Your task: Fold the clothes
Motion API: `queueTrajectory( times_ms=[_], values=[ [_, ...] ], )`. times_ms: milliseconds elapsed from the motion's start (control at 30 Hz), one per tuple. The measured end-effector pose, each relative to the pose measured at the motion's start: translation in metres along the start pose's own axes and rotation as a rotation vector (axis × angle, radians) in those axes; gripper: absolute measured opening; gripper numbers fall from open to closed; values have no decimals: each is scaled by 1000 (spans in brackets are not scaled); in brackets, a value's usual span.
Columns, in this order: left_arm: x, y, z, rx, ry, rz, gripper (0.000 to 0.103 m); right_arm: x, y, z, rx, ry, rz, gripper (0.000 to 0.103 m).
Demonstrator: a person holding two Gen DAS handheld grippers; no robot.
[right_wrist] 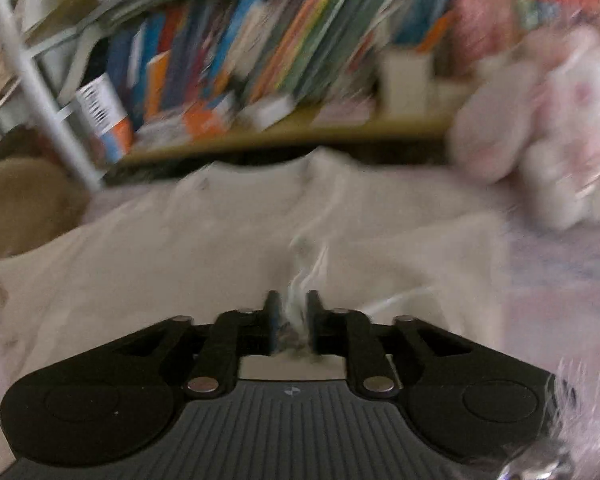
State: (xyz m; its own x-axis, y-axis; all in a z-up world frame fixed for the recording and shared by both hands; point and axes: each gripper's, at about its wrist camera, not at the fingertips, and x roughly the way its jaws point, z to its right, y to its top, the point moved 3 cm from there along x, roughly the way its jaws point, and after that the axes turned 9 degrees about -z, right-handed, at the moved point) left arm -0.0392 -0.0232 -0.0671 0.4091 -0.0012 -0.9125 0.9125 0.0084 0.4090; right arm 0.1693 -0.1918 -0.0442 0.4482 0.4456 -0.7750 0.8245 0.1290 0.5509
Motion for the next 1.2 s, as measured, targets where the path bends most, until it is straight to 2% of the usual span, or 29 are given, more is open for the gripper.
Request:
queueTrajectory(
  times_ms=[100,167,200,267,300,367,400,567,633,667,700,767,800,833,867,900,933,1000,1067,1133,1200],
  values=[
    [1,0,-5,-23,-12,-1,92,-16,-11,-7,-14,173,-24,27],
    [2,1,-5,-27,-21,4,92,-36,-18,-3,-27,219,-20,27],
    [2,1,-5,-26,-26,7,92,-46,-21,2,-36,202,-13,27],
    [3,0,-4,-20,-35,10,92,-63,-22,17,-65,112,4,28],
    [4,0,-3,-17,-40,10,92,-66,-21,26,-87,64,3,37],
    [5,-1,-2,-8,-47,6,92,-64,-17,42,-121,-11,-12,48],
    [5,-1,-1,-2,-46,6,92,-60,-14,51,-131,-36,-18,48],
    [1,-4,2,30,-28,13,92,-24,1,85,-86,-59,-96,48],
    [0,-6,1,25,-22,11,92,-8,7,96,-56,-57,-135,43],
    [0,-7,0,18,-22,11,92,-3,8,99,-44,-41,-152,22],
    [-1,-6,-1,10,-21,12,92,-3,7,96,-34,-10,-161,11],
    [0,-6,-3,-5,-24,14,92,-11,3,84,-25,68,-169,11],
    [0,-5,-3,-12,-26,12,92,-17,-3,74,-43,136,-191,11],
    [2,-5,-3,-19,-31,9,92,-23,-10,63,-66,216,-227,13],
    [3,-4,-3,-22,-34,8,92,-27,-18,54,-91,272,-270,27],
    [3,-3,-3,-23,-37,8,92,-30,-28,45,-127,297,-308,44],
    [4,-2,-3,-25,-40,8,92,-33,-37,38,-164,295,-331,47],
    [4,-1,-1,-18,-44,11,92,-38,-51,34,-197,273,-361,47],
    [4,-2,0,-9,-44,9,92,-45,-58,41,-152,270,-362,47],
    [3,-3,0,-5,-42,6,92,-57,-58,55,-85,245,-304,47],
    [3,-2,-1,-11,-40,5,92,-66,-56,69,-33,140,-236,47]
  ],
)
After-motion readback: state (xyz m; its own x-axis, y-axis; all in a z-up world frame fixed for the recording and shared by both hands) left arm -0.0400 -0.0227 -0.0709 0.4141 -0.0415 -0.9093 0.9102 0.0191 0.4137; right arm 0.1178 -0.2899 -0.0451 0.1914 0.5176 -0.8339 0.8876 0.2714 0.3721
